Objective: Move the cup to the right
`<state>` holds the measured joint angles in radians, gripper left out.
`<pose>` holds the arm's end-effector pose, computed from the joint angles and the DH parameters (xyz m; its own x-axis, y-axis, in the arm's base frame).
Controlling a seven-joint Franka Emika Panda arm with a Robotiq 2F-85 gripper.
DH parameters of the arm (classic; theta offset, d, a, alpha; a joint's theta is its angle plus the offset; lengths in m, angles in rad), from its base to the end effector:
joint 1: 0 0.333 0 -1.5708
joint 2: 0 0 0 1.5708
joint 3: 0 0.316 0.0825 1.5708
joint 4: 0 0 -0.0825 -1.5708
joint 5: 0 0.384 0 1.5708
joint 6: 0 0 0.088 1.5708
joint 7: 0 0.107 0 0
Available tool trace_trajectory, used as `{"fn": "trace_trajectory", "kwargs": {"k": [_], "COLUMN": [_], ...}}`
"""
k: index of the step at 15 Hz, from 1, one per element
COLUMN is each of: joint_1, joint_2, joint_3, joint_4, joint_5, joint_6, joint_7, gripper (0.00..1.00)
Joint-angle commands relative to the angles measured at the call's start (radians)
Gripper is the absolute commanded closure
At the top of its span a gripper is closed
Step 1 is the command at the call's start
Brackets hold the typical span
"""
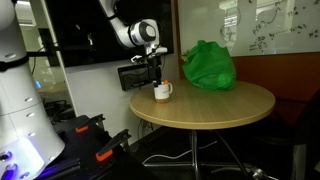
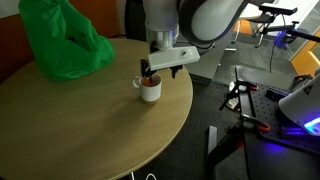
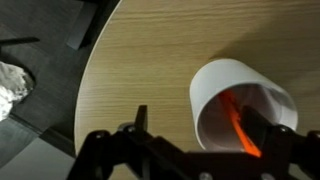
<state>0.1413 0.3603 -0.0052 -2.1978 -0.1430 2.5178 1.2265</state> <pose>0.5473 0.0762 0.2141 0.5641 -0.8235 0.0604 -0.8254 -0.5603 0.0695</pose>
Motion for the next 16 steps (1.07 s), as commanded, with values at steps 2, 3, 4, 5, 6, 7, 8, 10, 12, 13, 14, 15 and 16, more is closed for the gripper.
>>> {"fn": "trace_trajectory", "kwargs": {"k": [2, 3, 4, 5, 6, 7, 8, 10, 12, 13, 14, 15, 16], "joint_1": [0.034, 0.037, 0.041, 0.038, 0.036, 0.038, 0.037, 0.036, 0.037, 0.038, 0.036, 0.036, 0.035], "joint_2": [0.056, 0.062, 0.069, 0.071, 0.071, 0.071, 0.071, 0.067, 0.065, 0.063, 0.061, 0.06, 0.057], "joint_3": [-0.031, -0.033, -0.038, -0.038, -0.037, -0.039, -0.039, -0.037, -0.038, -0.039, -0.04, -0.04, -0.041], "joint_4": [0.047, 0.052, 0.055, 0.054, 0.054, 0.052, 0.051, 0.046, 0.044, 0.041, 0.04, 0.039, 0.036], "joint_5": [0.035, 0.04, 0.039, 0.045, 0.051, 0.05, 0.051, 0.056, 0.056, 0.055, 0.056, 0.057, 0.056], "joint_6": [-0.004, -0.003, 0.002, 0.008, 0.01, 0.015, 0.017, 0.02, 0.024, 0.028, 0.037, 0.037, 0.041], "joint_7": [-0.001, -0.004, -0.002, -0.011, -0.02, -0.02, -0.023, -0.028, -0.029, -0.029, -0.033, -0.035, -0.037], "gripper": [0.26, 0.32, 0.41, 0.49, 0.58, 0.64, 0.73, 0.86, 0.99, 1.0, 1.0, 0.98, 0.97]}}
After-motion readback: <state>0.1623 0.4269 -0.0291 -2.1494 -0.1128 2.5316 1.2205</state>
